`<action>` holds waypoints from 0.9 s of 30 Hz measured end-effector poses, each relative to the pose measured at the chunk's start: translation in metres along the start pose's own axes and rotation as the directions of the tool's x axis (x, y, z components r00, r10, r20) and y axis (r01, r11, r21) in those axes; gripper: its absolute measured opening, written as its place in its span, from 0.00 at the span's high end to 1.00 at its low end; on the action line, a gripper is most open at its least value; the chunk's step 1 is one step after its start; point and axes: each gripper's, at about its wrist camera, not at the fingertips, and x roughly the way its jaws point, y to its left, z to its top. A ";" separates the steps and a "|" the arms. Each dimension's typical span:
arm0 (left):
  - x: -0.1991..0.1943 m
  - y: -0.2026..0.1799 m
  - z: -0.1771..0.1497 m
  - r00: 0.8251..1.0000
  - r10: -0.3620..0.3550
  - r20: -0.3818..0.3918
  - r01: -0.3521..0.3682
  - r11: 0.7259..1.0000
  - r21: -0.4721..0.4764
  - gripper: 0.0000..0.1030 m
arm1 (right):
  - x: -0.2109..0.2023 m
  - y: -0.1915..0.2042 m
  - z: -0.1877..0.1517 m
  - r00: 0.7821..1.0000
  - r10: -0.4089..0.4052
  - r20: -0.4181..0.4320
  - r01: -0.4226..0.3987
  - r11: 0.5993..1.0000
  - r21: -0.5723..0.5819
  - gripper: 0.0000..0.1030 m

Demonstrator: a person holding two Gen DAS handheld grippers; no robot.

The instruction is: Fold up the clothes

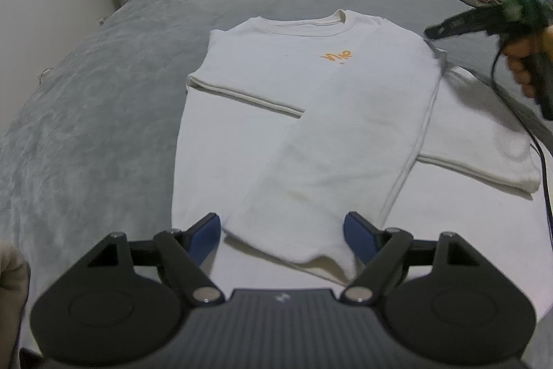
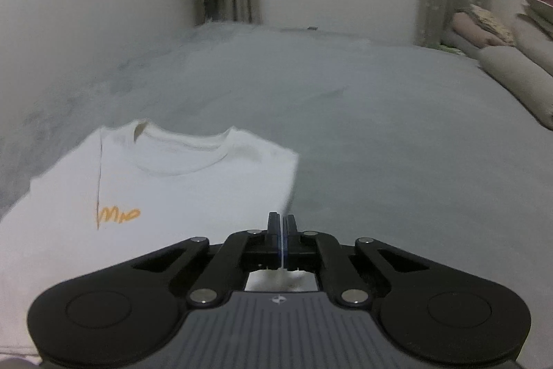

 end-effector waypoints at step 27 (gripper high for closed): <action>-0.001 -0.002 0.000 1.000 -0.001 -0.003 0.001 1.000 -0.006 0.19 | 0.112 0.041 0.065 0.976 -0.199 -0.092 0.192 0.978 -0.077 0.94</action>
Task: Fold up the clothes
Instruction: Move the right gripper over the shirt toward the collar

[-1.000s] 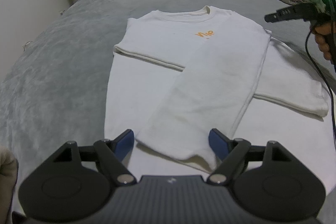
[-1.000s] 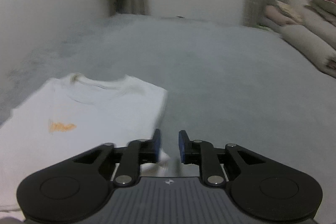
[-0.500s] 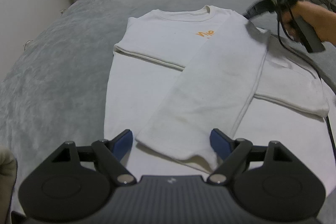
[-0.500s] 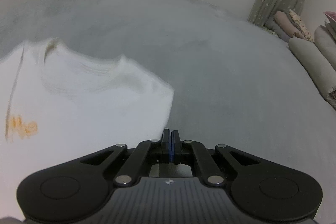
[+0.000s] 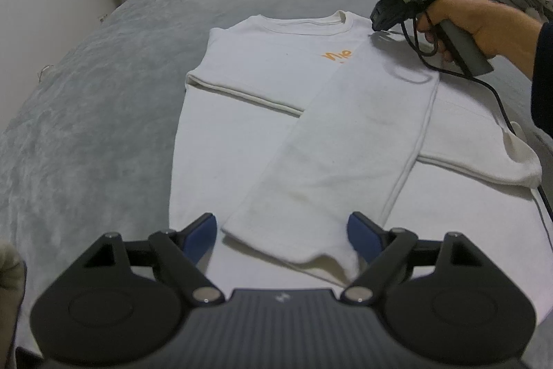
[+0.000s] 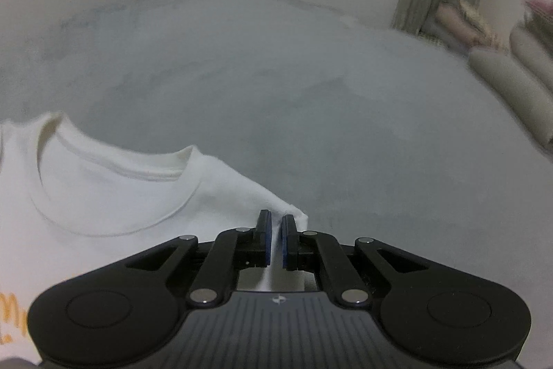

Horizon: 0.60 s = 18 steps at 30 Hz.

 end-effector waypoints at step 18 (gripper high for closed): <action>0.005 0.001 0.003 1.000 0.003 -0.008 -0.003 1.000 -0.020 0.18 | -0.088 0.196 0.036 0.824 0.547 -0.146 -0.559 0.745 -0.364 0.91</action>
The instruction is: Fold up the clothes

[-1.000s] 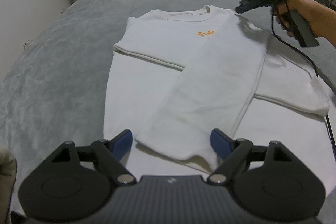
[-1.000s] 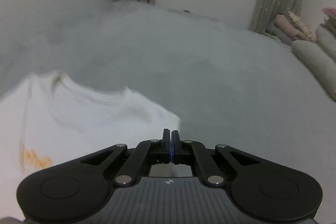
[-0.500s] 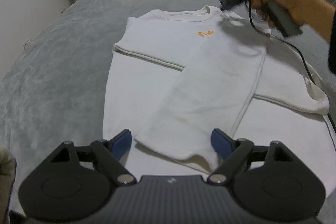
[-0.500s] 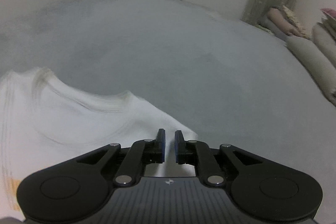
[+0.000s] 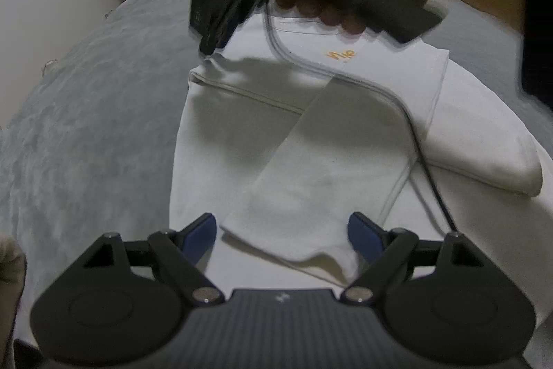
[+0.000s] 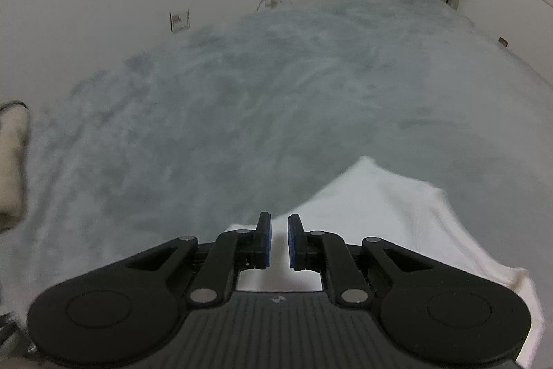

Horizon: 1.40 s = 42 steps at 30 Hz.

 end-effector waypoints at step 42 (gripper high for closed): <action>0.002 0.007 0.004 1.000 -0.023 -0.016 0.023 0.999 -0.026 0.16 | -0.019 0.012 -0.032 0.983 -0.008 0.181 -0.001 0.999 0.047 0.86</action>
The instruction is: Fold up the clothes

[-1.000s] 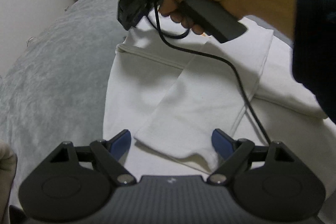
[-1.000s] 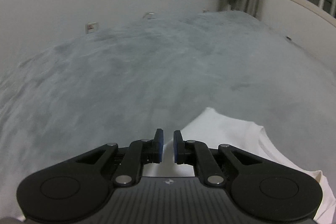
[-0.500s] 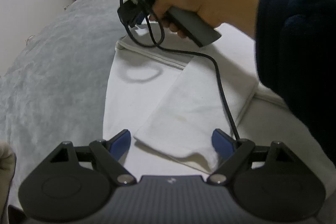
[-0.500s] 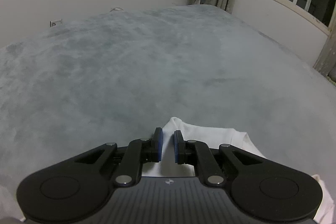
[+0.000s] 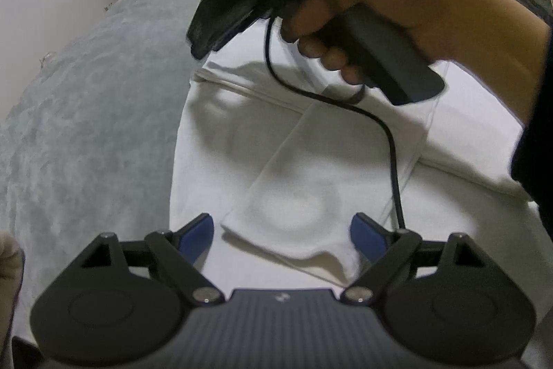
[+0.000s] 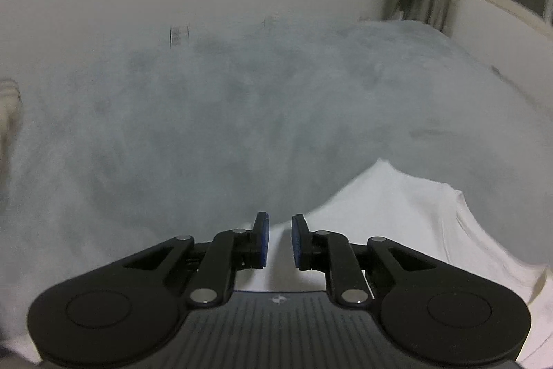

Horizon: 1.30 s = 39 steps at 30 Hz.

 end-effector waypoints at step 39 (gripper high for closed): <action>-0.013 0.005 -0.019 0.998 -0.057 0.032 0.055 0.996 0.068 0.06 | -0.253 0.015 -0.228 0.953 -0.262 -0.154 0.287 0.941 0.177 0.70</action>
